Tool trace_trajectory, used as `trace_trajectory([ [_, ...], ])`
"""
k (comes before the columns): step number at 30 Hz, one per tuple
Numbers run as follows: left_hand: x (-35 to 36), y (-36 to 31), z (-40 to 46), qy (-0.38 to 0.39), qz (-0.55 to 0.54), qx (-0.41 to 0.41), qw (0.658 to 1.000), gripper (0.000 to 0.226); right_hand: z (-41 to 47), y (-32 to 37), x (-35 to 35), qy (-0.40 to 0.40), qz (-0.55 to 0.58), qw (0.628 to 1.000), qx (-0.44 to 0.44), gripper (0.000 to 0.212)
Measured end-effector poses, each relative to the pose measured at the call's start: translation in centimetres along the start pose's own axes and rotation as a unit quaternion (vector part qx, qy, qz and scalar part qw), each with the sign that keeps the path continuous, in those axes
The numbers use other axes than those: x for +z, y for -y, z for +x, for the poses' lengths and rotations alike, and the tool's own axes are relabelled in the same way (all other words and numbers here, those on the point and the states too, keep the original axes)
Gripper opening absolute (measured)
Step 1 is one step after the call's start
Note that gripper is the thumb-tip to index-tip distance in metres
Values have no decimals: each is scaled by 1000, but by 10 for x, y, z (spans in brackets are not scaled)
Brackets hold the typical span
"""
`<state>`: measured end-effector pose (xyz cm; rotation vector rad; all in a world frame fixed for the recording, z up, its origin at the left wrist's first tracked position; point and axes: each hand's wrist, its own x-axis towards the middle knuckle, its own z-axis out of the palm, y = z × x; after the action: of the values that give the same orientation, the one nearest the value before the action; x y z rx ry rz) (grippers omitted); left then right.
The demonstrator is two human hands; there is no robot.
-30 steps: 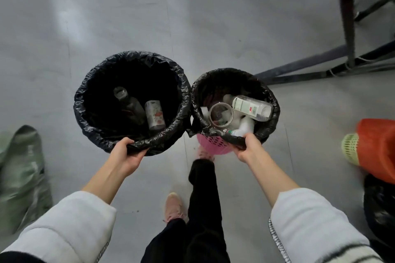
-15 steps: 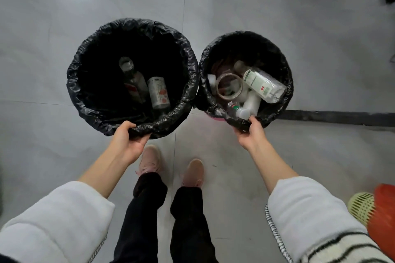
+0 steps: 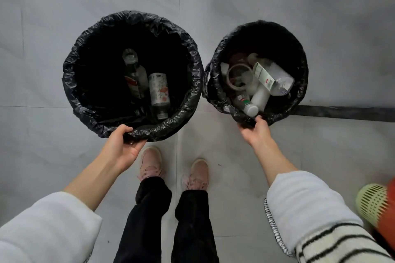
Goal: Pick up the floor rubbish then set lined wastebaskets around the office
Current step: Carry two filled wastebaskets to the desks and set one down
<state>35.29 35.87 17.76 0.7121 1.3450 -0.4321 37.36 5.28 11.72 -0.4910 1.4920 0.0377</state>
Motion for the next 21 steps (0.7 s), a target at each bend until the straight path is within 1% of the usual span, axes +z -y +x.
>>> trace_trajectory([
  [2,-2,-4,-1,-5,12,1,1000,15,2,0,2,6,14,1000,6,41],
  [5,-5,-10,-3,-13,20,-1,1000,15,-8,-8,6,8,3,999,32,45],
  [7,-4,-14,-8,-17,30,-5,999,16,-21,-17,9,4,-34,998,51,44],
  [10,-3,-26,-21,-23,37,-8,999,14,-60,-29,23,2,-72,994,87,56],
  [12,-4,-40,-36,-29,45,-11,999,16,-97,-39,39,40,-146,984,90,57],
  [13,-4,-48,-44,-31,50,-10,998,19,-112,-43,46,68,-214,971,81,56],
  [14,-6,-57,-54,-34,54,-11,998,20,-128,-48,52,96,-294,949,63,56],
  [16,-9,-76,-77,-37,72,-14,997,17,-161,-52,69,135,-433,891,14,55],
  [17,-8,-86,-89,-37,82,-15,996,15,-177,-52,79,147,-475,867,-12,56],
  [18,-9,-100,-102,-41,94,-12,995,15,-197,-51,90,156,-500,852,-28,58],
  [19,-8,-112,-115,-48,109,-6,993,15,-213,-50,100,158,-511,844,-34,60],
  [21,-5,-141,-140,-56,143,17,988,13,-249,-47,118,164,-506,846,-36,63],
])
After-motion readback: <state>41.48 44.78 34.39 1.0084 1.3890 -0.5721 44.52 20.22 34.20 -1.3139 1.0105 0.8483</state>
